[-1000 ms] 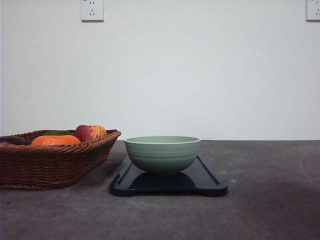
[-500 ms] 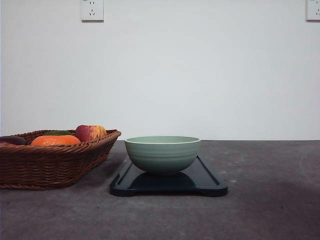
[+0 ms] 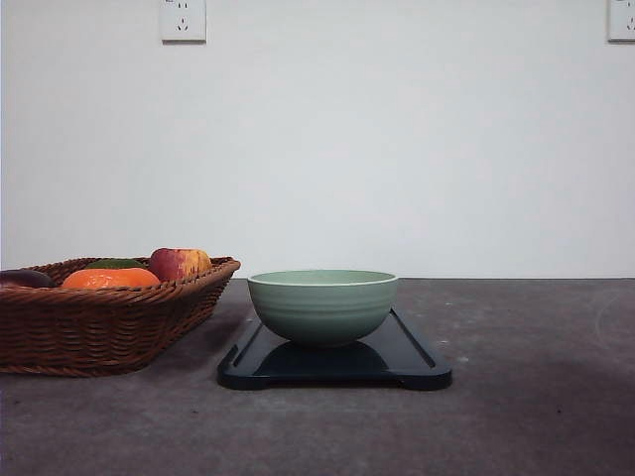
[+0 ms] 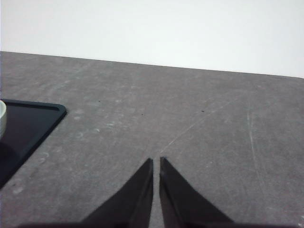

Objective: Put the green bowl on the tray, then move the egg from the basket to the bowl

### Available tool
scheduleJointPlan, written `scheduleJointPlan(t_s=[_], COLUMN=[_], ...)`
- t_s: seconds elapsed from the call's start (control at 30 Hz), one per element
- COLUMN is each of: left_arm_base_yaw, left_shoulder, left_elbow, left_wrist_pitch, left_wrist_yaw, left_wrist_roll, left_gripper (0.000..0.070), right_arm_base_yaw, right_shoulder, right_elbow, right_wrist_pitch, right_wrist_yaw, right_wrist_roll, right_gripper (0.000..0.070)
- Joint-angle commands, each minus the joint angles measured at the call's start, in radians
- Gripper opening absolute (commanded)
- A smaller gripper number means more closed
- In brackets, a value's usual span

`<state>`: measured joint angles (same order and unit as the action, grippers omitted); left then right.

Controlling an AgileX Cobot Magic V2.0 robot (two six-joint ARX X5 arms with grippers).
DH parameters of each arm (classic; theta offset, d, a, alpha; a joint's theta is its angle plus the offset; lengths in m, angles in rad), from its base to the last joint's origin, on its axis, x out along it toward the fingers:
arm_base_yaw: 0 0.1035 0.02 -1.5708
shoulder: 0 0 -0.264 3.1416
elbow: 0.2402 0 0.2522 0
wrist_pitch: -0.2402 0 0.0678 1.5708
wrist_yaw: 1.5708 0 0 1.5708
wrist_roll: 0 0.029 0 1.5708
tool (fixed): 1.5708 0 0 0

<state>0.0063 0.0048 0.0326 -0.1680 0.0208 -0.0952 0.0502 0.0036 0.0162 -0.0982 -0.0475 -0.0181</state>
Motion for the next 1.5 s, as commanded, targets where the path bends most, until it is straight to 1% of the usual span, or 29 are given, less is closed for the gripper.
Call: scheduleJointPlan(t_s=[0.0, 1.47], left_arm_base_yaw=[0.002, 0.002], left_shoulder=[-0.002, -0.002], left_elbow=[-0.02, -0.02], left_wrist_pitch=[0.011, 0.011], left_wrist_yaw=[-0.006, -0.006], left_wrist_roll=[0.0, 0.0], left_gripper=[0.002, 0.002], right_arm_base_yaw=[-0.002, -0.002], right_shoulder=[0.0, 0.0], right_elbow=[-0.005, -0.005], right_wrist_pitch=[0.009, 0.009], right_wrist_yaw=[0.003, 0.003], right_wrist_roll=[0.014, 0.014], right_gripper=[0.0016, 0.0016])
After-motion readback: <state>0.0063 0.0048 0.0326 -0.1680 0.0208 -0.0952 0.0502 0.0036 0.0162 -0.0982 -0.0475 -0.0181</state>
